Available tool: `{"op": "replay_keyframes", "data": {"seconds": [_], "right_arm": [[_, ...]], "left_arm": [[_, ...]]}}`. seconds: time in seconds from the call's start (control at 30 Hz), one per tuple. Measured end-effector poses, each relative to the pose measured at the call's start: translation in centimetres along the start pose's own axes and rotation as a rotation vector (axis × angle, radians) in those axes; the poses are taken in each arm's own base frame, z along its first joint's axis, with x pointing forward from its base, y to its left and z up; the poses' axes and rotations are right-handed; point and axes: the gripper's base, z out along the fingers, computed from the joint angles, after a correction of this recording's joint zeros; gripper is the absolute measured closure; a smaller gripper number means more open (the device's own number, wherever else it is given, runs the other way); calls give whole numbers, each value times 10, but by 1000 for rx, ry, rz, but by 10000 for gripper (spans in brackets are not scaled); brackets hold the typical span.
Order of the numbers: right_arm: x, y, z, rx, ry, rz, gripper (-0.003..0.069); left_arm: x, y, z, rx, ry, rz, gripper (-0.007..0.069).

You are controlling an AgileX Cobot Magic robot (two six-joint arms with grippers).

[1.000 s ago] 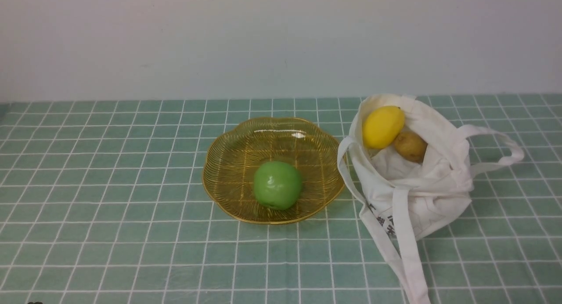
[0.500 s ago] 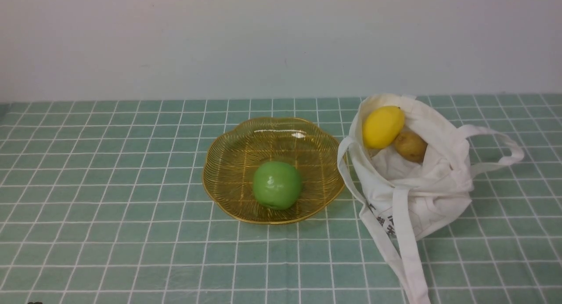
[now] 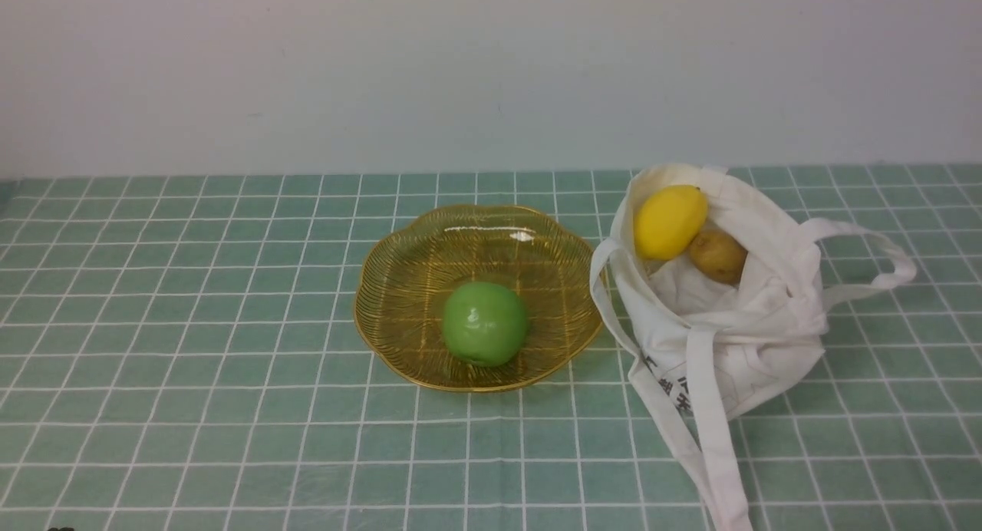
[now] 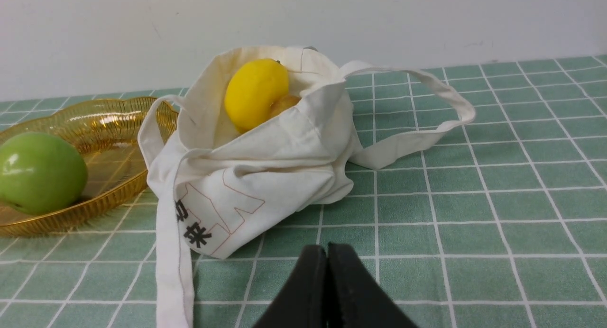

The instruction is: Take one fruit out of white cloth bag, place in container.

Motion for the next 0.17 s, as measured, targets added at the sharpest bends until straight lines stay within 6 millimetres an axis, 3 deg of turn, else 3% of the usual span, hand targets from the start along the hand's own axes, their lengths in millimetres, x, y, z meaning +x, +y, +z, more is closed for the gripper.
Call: {"op": "replay_keyframes", "data": {"seconds": [0.17], "right_arm": [[0, 0, 0, 0, 0, 0, 673]], "left_arm": [[0, 0, 0, 0, 0, 0, 632]]}}
